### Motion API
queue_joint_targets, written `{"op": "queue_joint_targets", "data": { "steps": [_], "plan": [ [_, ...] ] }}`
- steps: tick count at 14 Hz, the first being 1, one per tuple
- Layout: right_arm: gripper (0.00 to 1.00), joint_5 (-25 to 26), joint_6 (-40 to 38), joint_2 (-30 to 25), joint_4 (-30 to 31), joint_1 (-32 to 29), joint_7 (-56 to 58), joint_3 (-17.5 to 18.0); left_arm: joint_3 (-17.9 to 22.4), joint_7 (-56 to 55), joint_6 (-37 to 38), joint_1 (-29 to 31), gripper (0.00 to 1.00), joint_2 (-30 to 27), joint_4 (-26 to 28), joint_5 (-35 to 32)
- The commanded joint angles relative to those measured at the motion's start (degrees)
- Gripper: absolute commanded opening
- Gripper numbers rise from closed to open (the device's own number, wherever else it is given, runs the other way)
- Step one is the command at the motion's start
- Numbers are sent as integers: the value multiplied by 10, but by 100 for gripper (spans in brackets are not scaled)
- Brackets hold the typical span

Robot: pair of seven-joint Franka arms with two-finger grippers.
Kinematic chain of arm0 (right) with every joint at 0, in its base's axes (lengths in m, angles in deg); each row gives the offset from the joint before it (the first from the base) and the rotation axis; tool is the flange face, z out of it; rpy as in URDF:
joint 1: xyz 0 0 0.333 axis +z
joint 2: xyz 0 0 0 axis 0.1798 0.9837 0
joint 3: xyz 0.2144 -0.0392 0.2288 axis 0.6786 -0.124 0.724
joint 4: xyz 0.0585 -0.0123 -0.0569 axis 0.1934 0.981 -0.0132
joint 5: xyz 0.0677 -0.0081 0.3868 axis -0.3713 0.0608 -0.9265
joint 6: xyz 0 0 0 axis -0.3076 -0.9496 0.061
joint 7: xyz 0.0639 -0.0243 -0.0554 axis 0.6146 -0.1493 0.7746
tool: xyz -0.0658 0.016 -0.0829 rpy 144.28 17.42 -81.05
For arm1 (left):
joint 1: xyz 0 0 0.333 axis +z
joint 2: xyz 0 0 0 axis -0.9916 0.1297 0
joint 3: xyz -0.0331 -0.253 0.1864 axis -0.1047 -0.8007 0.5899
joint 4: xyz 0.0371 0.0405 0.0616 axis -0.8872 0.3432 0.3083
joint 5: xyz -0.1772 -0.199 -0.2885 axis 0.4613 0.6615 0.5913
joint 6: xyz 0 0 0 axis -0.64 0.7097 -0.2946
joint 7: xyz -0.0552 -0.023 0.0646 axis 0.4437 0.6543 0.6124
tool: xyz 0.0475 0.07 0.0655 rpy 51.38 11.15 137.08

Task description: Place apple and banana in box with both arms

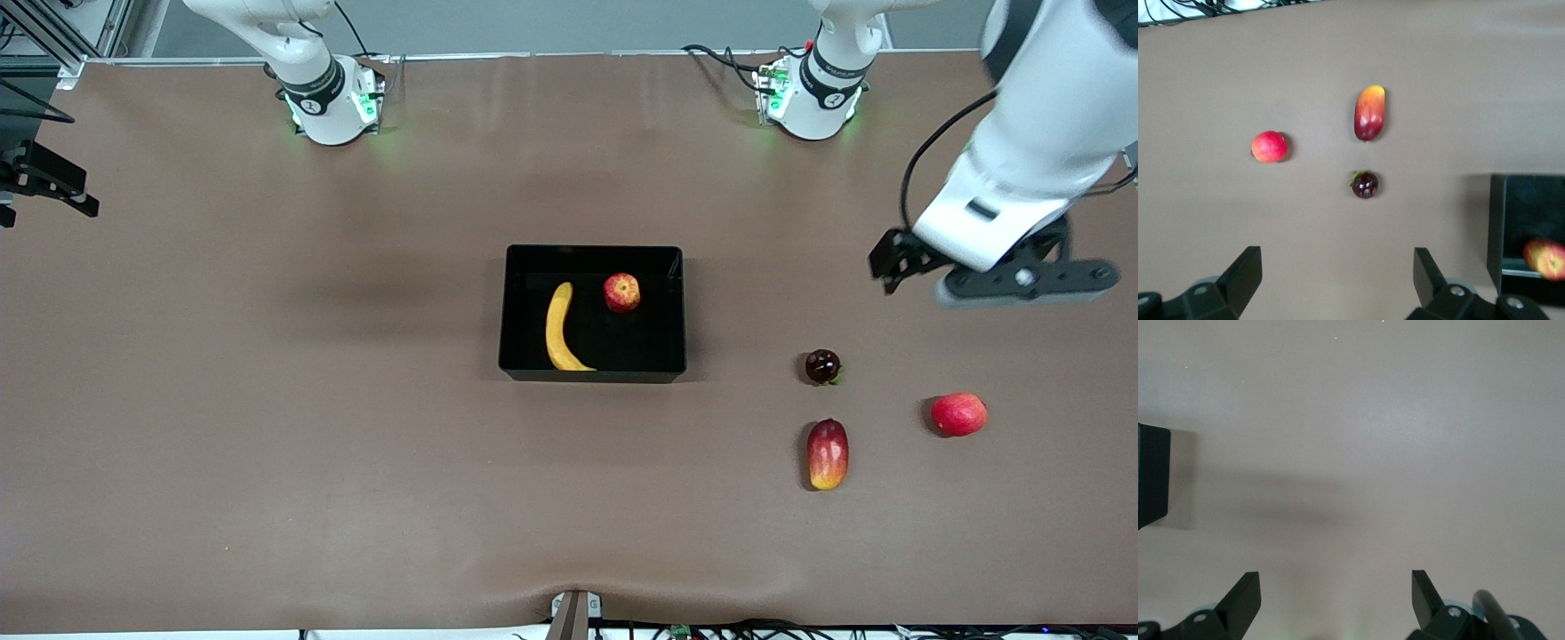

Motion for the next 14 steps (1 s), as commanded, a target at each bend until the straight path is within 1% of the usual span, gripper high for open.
{"op": "queue_joint_targets", "data": {
  "steps": [1,2,3,5,7,9,14],
  "plan": [
    [100,-8,-6,4,-8,1,-6,-2,99,54,0,-53,100,-98,89,38],
    [100,-8,-6,4,-8,1,-6,-2,123,82,0,-63,100,-120,109,40],
    [100,-8,-6,4,-8,1,-6,-2,131,100,0,-64,100,-127,119,46],
    [100,-8,-6,4,-8,1,-6,-2,144,100,0,-60,100,-143,126,79],
    [100,-7,-7,4,-8,3,-5,-2,150,105,3,-55,100,-143,127,89],
    [100,-7,-7,3,-8,3,-5,-2,155,105,24,-40,100,-148,127,119],
    [100,-4,-6,2,-8,2,-12,-2,156,114,31,-39,100,-151,124,133]
  ]
}}
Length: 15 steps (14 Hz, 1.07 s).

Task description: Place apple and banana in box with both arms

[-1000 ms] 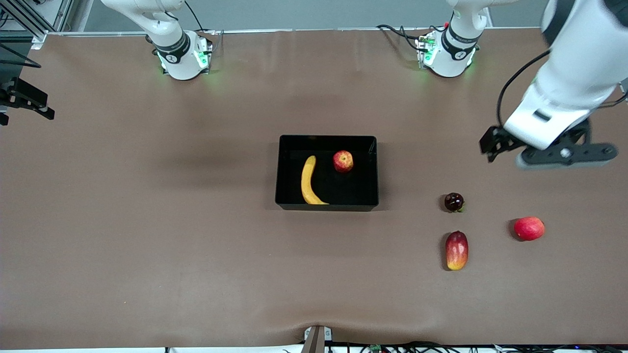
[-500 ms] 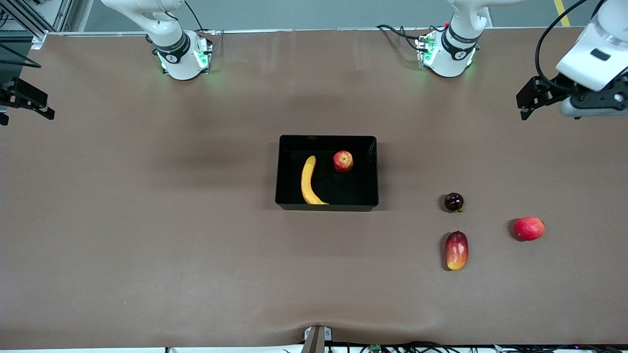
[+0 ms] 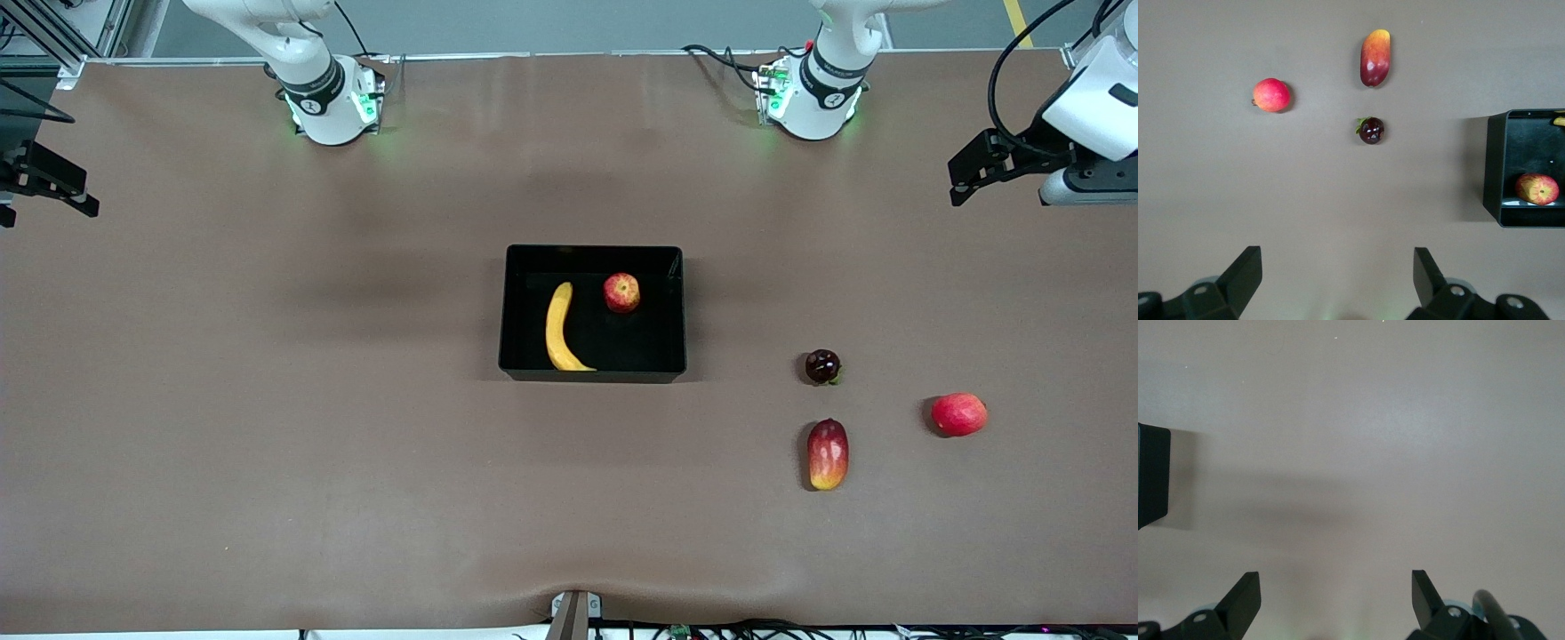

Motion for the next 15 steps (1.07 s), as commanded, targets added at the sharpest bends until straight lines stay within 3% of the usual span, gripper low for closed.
{"op": "queue_joint_targets", "data": {
  "steps": [1,9,15],
  "plan": [
    [100,-4,-6,3,-8,1,-17,-2,1,11,6,4,100,-13,8,17],
    [100,2,-6,3,-8,1,-21,-2,2,4,6,10,100,-5,1,20],
    [100,1,-7,3,-8,6,-89,-2,2,2,6,14,100,-1,-10,18]
  ]
}}
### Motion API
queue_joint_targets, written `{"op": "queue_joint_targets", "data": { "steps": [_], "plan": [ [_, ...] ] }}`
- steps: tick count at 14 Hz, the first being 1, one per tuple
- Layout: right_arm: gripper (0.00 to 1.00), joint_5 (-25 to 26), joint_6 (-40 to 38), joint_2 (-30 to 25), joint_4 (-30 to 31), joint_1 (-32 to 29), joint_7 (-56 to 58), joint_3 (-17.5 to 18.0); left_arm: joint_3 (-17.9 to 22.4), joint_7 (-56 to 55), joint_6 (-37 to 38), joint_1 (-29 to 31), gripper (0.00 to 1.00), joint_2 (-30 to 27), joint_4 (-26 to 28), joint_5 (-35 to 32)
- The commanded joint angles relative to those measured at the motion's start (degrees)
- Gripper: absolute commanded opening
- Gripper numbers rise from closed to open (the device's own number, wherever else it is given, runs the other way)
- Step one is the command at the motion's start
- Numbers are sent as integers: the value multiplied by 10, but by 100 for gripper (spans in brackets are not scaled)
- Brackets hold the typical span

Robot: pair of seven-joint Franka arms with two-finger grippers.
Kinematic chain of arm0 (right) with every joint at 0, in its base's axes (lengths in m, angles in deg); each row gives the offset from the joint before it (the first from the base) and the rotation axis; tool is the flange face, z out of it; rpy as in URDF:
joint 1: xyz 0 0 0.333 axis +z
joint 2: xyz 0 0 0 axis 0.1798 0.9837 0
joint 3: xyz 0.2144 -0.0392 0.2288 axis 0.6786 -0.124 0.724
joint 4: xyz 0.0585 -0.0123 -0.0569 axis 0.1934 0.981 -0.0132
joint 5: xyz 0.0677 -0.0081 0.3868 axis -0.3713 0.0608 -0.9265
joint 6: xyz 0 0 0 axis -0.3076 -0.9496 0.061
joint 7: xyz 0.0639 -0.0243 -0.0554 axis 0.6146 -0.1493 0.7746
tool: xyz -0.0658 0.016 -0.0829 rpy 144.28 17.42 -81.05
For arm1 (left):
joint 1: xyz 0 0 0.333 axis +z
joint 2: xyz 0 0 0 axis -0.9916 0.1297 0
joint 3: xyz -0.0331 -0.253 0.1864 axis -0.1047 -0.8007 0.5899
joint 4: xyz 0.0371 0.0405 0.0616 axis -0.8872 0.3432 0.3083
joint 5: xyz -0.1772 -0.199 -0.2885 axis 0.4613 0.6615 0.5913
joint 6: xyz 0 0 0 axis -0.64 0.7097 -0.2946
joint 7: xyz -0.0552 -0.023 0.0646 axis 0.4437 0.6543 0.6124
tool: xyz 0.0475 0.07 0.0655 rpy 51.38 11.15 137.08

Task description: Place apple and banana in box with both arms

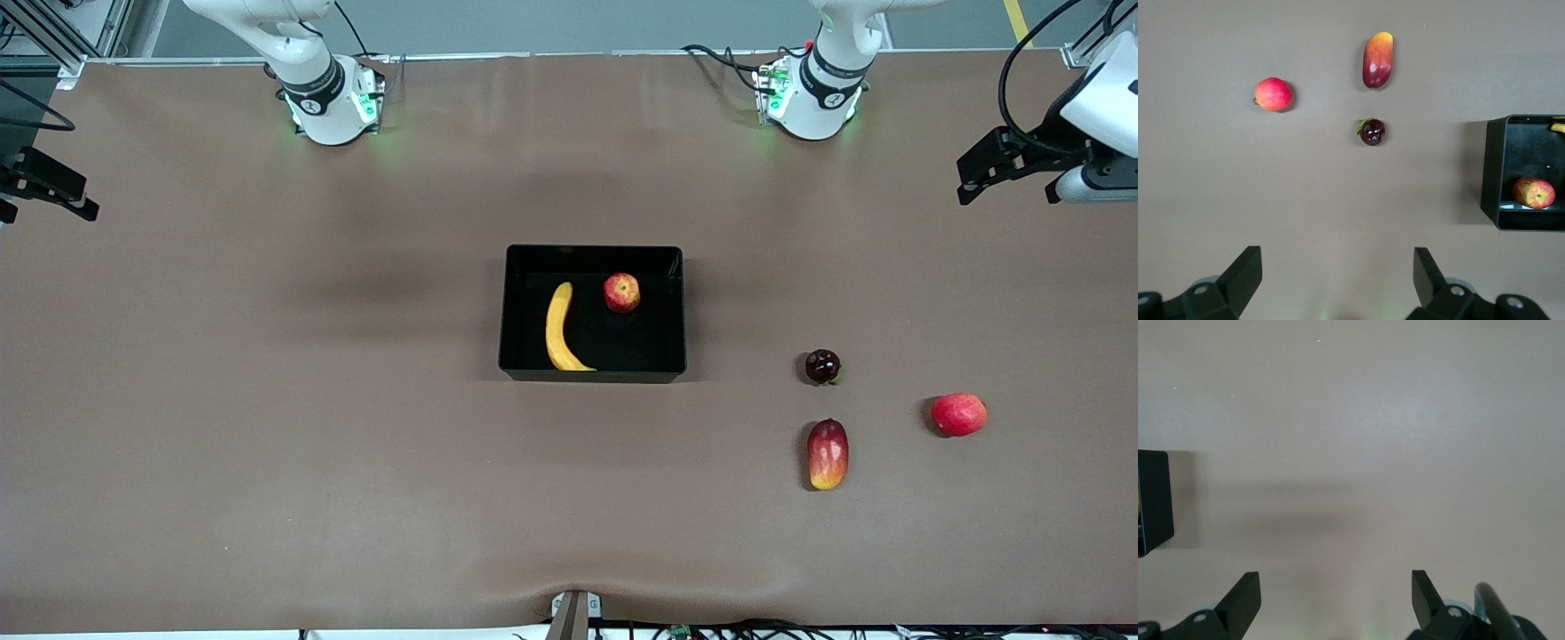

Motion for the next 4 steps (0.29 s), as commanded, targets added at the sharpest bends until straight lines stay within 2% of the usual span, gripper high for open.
{"op": "queue_joint_targets", "data": {
  "steps": [1,4],
  "plan": [
    [100,1,-9,3,-8,6,-15,-2,-2,3,6,5,100,-1,-6,14],
    [100,0,-9,3,-8,5,-16,-2,-3,8,17,3,100,-1,-6,14]
  ]
}}
